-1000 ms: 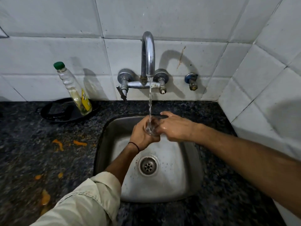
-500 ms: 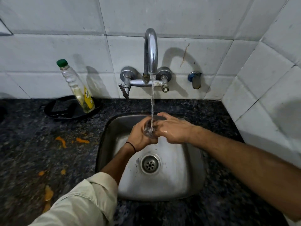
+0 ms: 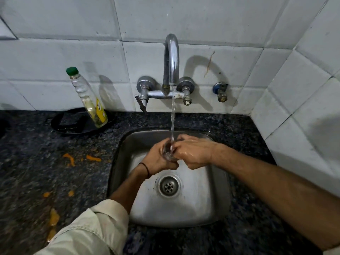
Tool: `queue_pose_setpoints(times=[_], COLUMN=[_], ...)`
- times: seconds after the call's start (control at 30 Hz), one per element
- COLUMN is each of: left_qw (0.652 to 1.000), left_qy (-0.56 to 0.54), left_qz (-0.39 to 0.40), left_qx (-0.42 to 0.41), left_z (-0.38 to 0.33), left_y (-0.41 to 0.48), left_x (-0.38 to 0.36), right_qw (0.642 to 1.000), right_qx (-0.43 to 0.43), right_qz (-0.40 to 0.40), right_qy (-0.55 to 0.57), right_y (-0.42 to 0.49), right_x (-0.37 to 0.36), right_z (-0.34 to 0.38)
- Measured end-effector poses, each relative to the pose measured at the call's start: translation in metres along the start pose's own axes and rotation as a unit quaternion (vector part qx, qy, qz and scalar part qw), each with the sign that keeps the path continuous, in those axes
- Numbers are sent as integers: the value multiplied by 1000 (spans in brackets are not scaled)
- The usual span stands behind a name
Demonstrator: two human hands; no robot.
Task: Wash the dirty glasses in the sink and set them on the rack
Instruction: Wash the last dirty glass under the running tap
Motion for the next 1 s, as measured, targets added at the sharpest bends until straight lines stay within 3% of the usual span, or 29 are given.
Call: queue_pose_setpoints(times=[0.07,0.13,0.17,0.2,0.23,0.27,0.3,0.37,0.43,0.47,0.53,0.63,0.67,0.73,0.8,0.87,0.9,0.93,1.0], left_qw=[1000,998,996,991,981,967,955,952,959,968,977,967,960,971,989,974,966,966,979], left_qy=[-3,0,14,8,21,37,52,37,0,-15,-112,-235,-253,-214,-100,40,68,106,148], left_qz=[-13,-55,-89,-133,-188,-237,-267,-277,-263,-242,-153,78,113,80,-64,-196,-223,-204,-94], left_qx=[-12,-25,-15,1,44,82,118,125,108,70,95,60,46,66,90,106,112,115,105], left_z=[-1,-4,-1,0,1,9,12,13,5,-3,-5,-6,-6,-8,-11,-17,-20,-22,-21], left_y=[1,-2,-6,-11,-16,-19,-22,-23,-23,-25,-22,-24,-25,-22,-13,-5,-3,-2,-4], left_x=[-6,-15,-20,-25,-29,-34,-37,-44,-50,-42,-30,-19,-16,-14,-13,-16,-21,-26,-29], right_qw=[999,970,922,847,773,732,734,795,849,867,906,943,949,945,904,853,839,837,861], right_qx=[-42,-136,-172,-185,-201,-219,-253,-335,-331,-308,-241,-147,-141,-174,-255,-334,-360,-375,-359], right_qz=[13,42,53,40,2,-54,-120,-232,-275,-267,-208,-119,-113,-140,-206,-267,-282,-285,-265], right_qy=[30,196,342,496,602,643,619,450,308,287,280,275,258,239,275,299,296,278,243], right_y=[8,13,11,10,13,16,20,26,28,26,21,16,17,18,19,19,20,21,18], right_x=[1,-4,-7,-7,-9,-11,-14,-15,-7,-1,8,17,21,26,23,19,19,19,24], right_z=[7,9,12,19,22,24,27,31,27,22,9,17,21,24,21,24,25,24,20])
Point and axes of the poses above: each hand's wrist, its own y-axis towards the middle knuckle, its own x-axis out of the back of the hand, z = x × y, the point moved 4 cm from there along y, towards the middle knuckle, and after that the axes turned 8 degrees about y, right-handed, at the moved point
